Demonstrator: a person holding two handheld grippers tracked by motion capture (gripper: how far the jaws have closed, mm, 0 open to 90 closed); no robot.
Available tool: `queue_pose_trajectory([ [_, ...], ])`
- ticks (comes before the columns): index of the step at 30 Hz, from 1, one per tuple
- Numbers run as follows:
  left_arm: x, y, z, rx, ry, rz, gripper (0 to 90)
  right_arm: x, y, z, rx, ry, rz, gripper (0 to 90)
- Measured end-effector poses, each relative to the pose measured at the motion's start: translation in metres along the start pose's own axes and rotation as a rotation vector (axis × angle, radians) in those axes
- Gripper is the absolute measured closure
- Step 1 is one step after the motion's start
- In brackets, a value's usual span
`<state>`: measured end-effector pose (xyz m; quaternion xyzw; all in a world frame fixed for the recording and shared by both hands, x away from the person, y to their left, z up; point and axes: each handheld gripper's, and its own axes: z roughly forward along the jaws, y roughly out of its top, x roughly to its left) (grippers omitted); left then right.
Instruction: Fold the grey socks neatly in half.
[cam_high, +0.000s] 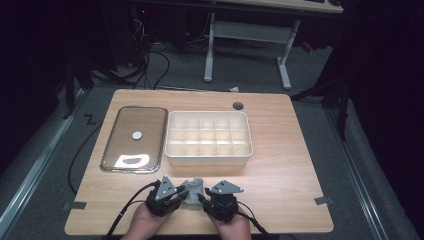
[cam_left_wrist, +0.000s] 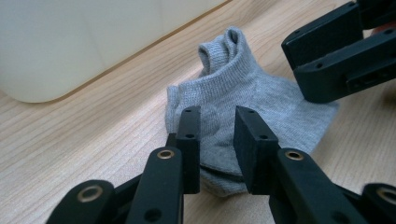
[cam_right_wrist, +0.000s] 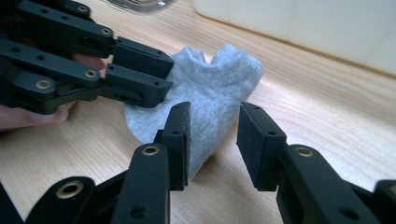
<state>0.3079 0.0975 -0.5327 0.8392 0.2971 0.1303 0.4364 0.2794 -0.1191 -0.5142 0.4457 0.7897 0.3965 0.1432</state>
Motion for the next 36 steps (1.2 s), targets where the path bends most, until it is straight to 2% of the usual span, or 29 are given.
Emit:
queue_pose_trajectory([
  [4, 0.0, 0.0, 0.0, -0.002, 0.002, 0.0, 71.7, 0.0, 0.0, 0.005, 0.026, 0.019, 0.021, 56.6],
  [6, 0.0, 0.0, 0.0, -0.001, 0.002, -0.001, 71.7, -0.001, -0.001, 0.007, 0.037, 0.024, 0.046, 54.3],
  [8, 0.0, 0.0, 0.0, -0.001, 0.001, -0.002, 71.7, -0.003, -0.001, 0.009, 0.051, 0.034, 0.06, 47.1],
  [10, 0.0, 0.0, 0.0, -0.001, 0.003, -0.002, 71.7, -0.005, -0.002, 0.011, 0.064, 0.048, 0.073, 45.3],
  [15, 0.0, 0.0, 0.0, -0.001, 0.005, -0.003, 71.4, -0.008, -0.003, 0.015, 0.056, 0.063, 0.08, 45.5],
  [16, 0.0, 0.0, 0.0, -0.003, 0.006, -0.002, 71.3, -0.007, -0.003, 0.015, 0.064, 0.068, 0.09, 46.0],
  [19, 0.0, 0.0, 0.0, -0.002, 0.006, -0.001, 70.8, -0.006, -0.003, 0.019, 0.059, 0.079, 0.08, 51.1],
  [21, -0.001, 0.0, 0.0, -0.002, 0.007, -0.001, 70.6, -0.005, -0.003, 0.019, 0.06, 0.084, 0.074, 58.9],
  [24, -0.001, 0.0, 0.0, -0.002, 0.012, 0.002, 70.8, -0.003, -0.004, 0.02, 0.053, 0.117, 0.061, 76.8],
  [25, -0.002, 0.0, -0.001, -0.002, 0.014, 0.007, 71.0, -0.001, -0.004, 0.019, 0.049, 0.113, 0.055, 79.2],
  [27, -0.003, -0.001, -0.001, -0.003, 0.013, 0.013, 72.1, 0.0, -0.003, 0.017, 0.042, 0.109, 0.034, 80.6],
  [32, -0.008, -0.001, -0.001, 0.001, -0.006, 0.02, 75.7, -0.002, -0.002, 0.009, 0.031, 0.113, 0.035, 80.8],
  [36, -0.023, 0.0, 0.001, 0.0, 0.011, 0.064, 76.2, -0.005, -0.004, 0.002, 0.027, 0.109, 0.047, 80.8],
])
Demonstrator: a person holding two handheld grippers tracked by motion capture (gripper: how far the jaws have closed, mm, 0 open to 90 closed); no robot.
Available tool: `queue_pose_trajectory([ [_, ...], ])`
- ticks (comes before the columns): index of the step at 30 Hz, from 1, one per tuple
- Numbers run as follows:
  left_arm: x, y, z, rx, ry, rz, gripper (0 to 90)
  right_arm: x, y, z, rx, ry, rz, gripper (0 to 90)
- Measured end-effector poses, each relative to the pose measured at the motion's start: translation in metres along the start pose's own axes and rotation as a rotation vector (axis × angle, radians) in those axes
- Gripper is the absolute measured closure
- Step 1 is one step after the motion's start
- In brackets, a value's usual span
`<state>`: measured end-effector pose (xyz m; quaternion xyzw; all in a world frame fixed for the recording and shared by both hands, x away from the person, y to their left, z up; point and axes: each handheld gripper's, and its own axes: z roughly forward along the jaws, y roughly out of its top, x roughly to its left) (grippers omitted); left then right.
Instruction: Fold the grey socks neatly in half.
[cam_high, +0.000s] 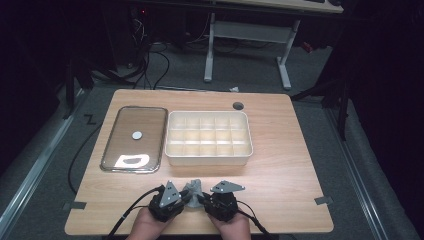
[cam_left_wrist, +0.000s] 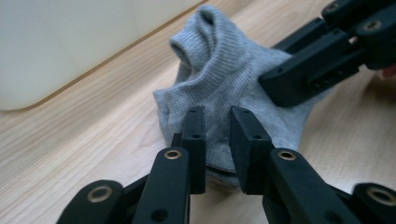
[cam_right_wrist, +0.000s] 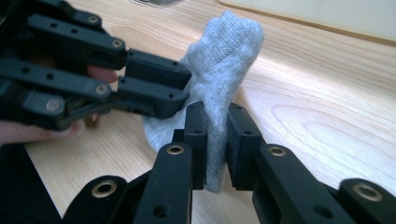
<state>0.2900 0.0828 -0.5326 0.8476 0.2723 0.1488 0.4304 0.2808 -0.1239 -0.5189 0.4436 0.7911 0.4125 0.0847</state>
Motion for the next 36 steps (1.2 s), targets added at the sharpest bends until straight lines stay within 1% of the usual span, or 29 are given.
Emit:
queue_pose_trajectory([
  [1, -0.002, 0.001, 0.0, 0.004, 0.002, 0.005, 76.2, -0.001, -0.001, -0.002, 0.001, -0.001, 0.004, 80.8],
  [4, -0.007, 0.004, 0.002, -0.001, -0.004, -0.009, 75.7, -0.005, -0.007, -0.006, 0.003, -0.007, 0.022, 80.7],
  [7, -0.011, 0.008, -0.001, -0.032, -0.02, -0.005, 75.0, -0.009, -0.011, -0.008, 0.004, -0.009, 0.037, 80.8],
  [9, -0.013, 0.01, 0.0, -0.037, -0.033, -0.005, 77.2, -0.01, -0.012, -0.008, 0.003, -0.004, 0.041, 80.7],
  [11, -0.014, 0.009, 0.004, -0.02, -0.047, -0.005, 79.9, -0.01, -0.013, -0.007, 0.007, -0.018, 0.0, 80.6],
  [13, -0.015, 0.008, 0.007, -0.008, -0.046, 0.002, 82.0, -0.01, -0.012, -0.005, 0.015, -0.023, -0.026, 80.5],
  [14, -0.014, 0.008, 0.008, -0.011, -0.046, -0.002, 82.2, -0.01, -0.012, -0.005, 0.019, -0.027, -0.04, 80.5],
  [16, -0.013, 0.008, 0.009, -0.007, -0.052, -0.018, 82.5, -0.011, -0.011, -0.004, 0.028, -0.021, -0.053, 80.5],
  [19, -0.012, 0.008, 0.01, -0.004, -0.05, -0.024, 82.7, -0.011, -0.008, -0.005, 0.064, -0.017, -0.069, 80.6],
  [20, -0.012, 0.008, 0.01, -0.002, -0.047, -0.024, 82.7, -0.011, -0.006, -0.005, 0.074, -0.02, -0.084, 80.6],
  [21, -0.012, 0.008, 0.01, 0.0, -0.045, -0.027, 82.9, -0.01, -0.004, -0.005, 0.087, -0.024, -0.089, 80.7],
  [23, -0.011, 0.008, 0.011, 0.004, -0.046, -0.039, 83.1, -0.008, -0.001, -0.005, 0.093, -0.034, -0.096, 80.7],
  [25, -0.01, 0.008, 0.011, 0.006, -0.053, -0.049, 83.4, -0.005, 0.0, -0.006, 0.092, -0.04, -0.094, 80.8],
  [26, -0.01, 0.008, 0.011, 0.006, -0.055, -0.051, 83.6, -0.004, 0.0, -0.007, 0.083, -0.046, -0.096, 80.8],
  [29, -0.01, 0.008, 0.012, 0.007, -0.055, -0.054, 84.2, -0.002, -0.001, -0.009, 0.059, -0.048, -0.083, 80.7],
  [32, -0.009, 0.009, 0.012, 0.009, -0.059, -0.057, 84.3, 0.003, -0.002, -0.011, 0.041, -0.06, -0.089, 80.1],
  [34, -0.009, 0.009, 0.012, 0.009, -0.059, -0.056, 84.2, 0.004, -0.004, -0.013, 0.018, -0.057, -0.085, 77.1],
  [36, -0.009, 0.009, 0.012, 0.01, -0.061, -0.056, 84.2, 0.002, -0.005, -0.02, -0.026, -0.054, -0.064, 74.5],
])
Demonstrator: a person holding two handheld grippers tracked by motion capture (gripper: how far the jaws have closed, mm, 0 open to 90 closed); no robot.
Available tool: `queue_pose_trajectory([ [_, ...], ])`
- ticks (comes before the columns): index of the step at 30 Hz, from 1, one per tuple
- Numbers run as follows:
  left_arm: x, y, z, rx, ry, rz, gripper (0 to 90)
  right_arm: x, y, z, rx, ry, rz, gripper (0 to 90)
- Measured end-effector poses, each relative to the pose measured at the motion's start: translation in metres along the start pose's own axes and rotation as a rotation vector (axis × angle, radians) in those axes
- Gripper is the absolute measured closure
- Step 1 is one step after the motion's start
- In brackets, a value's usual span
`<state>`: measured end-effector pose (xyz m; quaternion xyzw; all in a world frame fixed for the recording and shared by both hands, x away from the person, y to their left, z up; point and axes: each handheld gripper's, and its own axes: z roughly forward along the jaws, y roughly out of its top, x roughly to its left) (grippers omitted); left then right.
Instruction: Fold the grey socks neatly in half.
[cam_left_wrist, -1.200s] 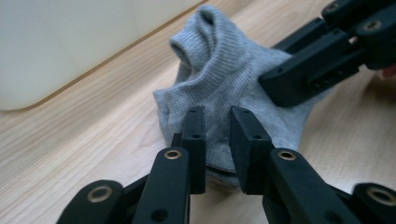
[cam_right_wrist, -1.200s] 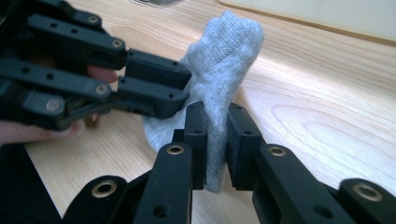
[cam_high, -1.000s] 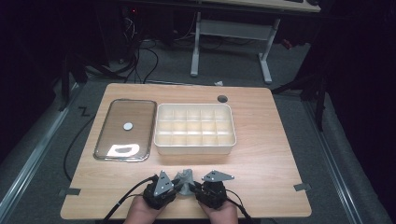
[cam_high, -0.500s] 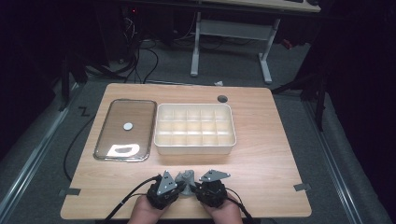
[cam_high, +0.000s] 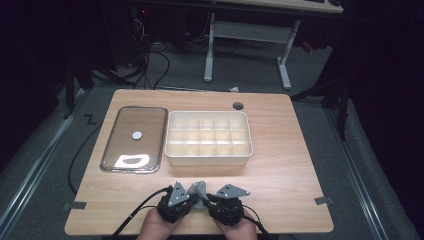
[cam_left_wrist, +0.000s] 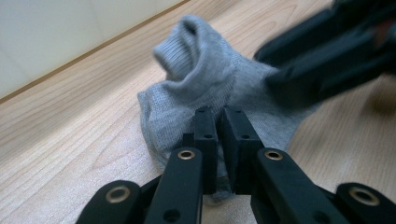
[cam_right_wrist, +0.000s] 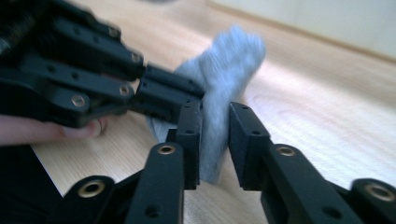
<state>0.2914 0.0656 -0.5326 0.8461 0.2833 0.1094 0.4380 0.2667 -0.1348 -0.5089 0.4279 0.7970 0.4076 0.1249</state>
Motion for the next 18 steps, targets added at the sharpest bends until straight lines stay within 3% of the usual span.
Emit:
queue_pose_trajectory([
  [4, 0.0, 0.0, 0.0, -0.001, -0.001, 0.0, 84.0, -0.01, -0.002, -0.011, -0.053, -0.059, 0.025, 79.1],
  [7, 0.0, 0.0, 0.0, -0.002, -0.003, -0.001, 83.7, -0.019, -0.006, -0.005, -0.013, -0.101, 0.018, 86.8],
  [14, 0.0, 0.0, 0.0, -0.004, -0.003, -0.006, 82.9, -0.012, -0.01, 0.018, 0.057, -0.051, -0.008, 90.0],
  [18, 0.002, 0.0, 0.0, -0.002, -0.009, -0.014, 82.9, -0.007, -0.006, 0.019, 0.042, -0.032, -0.009, 90.0],
])
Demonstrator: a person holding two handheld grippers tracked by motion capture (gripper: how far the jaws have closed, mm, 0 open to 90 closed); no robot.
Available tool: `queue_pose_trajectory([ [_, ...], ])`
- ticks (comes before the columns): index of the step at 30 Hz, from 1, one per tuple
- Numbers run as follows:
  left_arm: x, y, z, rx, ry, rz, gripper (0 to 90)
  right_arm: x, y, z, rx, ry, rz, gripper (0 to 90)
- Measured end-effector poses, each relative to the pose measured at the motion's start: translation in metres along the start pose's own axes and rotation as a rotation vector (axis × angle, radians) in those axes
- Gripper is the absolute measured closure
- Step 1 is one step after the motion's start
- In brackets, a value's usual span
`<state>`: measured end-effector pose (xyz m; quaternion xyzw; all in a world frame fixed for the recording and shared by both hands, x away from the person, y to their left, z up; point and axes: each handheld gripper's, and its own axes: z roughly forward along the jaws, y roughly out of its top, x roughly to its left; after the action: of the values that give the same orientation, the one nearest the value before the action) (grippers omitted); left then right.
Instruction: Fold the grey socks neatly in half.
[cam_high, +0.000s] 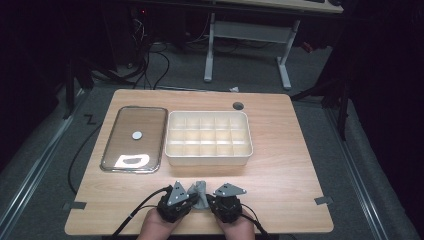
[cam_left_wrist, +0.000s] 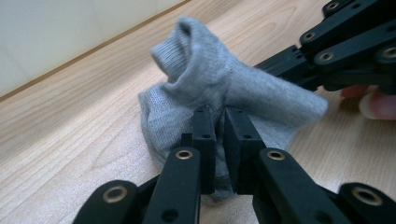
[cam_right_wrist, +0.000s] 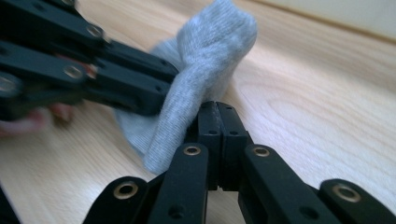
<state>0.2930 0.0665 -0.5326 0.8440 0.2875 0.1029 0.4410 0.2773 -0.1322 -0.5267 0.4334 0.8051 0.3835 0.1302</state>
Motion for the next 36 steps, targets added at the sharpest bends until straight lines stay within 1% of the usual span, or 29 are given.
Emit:
queue_pose_trajectory([
  [3, 0.001, 0.0, 0.001, -0.003, -0.003, -0.009, 82.8, 0.003, 0.003, -0.002, -0.014, 0.012, -0.009, 90.0],
  [6, 0.0, 0.0, 0.001, -0.003, 0.0, -0.007, 82.7, 0.005, 0.004, -0.004, -0.018, 0.019, -0.005, 90.0],
  [9, 0.0, 0.0, 0.0, -0.002, 0.008, 0.001, 82.4, 0.006, 0.003, -0.005, -0.029, 0.018, -0.012, 90.0],
  [15, -0.002, 0.0, 0.0, -0.006, 0.016, 0.016, 81.6, 0.003, 0.001, -0.003, -0.017, 0.015, -0.009, 90.0],
  [19, -0.001, 0.001, -0.001, -0.012, 0.009, 0.01, 80.9, 0.002, 0.001, -0.002, -0.013, 0.005, -0.012, 90.0],
  [21, 0.0, 0.002, -0.003, -0.024, -0.004, 0.0, 81.3, 0.0, 0.0, -0.003, -0.016, 0.003, -0.006, 90.0],
  [22, 0.001, 0.003, -0.005, -0.037, -0.012, -0.005, 83.3, -0.001, 0.0, -0.003, -0.017, 0.003, -0.007, 90.0],
  [25, 0.004, 0.006, -0.018, -0.086, 0.01, -0.004, 84.9, -0.003, 0.0, -0.004, -0.015, 0.006, 0.001, 90.0],
  [27, 0.01, 0.005, -0.025, -0.1, 0.03, -0.011, 86.8, -0.004, 0.0, -0.005, -0.016, 0.012, 0.006, 90.0],
  [28, 0.013, 0.004, -0.027, -0.093, 0.038, -0.012, 88.2, -0.004, 0.0, -0.005, -0.019, 0.011, 0.008, 90.0],
  [31, 0.023, -0.002, -0.026, -0.043, 0.065, -0.031, 89.7, -0.004, -0.001, -0.006, -0.023, 0.012, 0.001, 90.0],
  [32, 0.024, -0.004, -0.025, -0.028, 0.071, -0.037, 89.7, -0.004, -0.001, -0.007, -0.023, 0.013, 0.002, 90.0],
  [34, 0.024, -0.006, -0.022, -0.003, 0.083, -0.028, 89.7, -0.004, -0.001, -0.007, -0.028, 0.024, 0.01, 90.0],
  [35, 0.023, -0.006, -0.021, 0.005, 0.08, -0.024, 89.6, -0.003, -0.001, -0.008, -0.031, 0.033, 0.017, 90.0],
  [36, 0.022, -0.007, -0.02, 0.016, 0.07, -0.022, 89.5, -0.003, -0.001, -0.009, -0.036, 0.035, 0.015, 90.0],
])
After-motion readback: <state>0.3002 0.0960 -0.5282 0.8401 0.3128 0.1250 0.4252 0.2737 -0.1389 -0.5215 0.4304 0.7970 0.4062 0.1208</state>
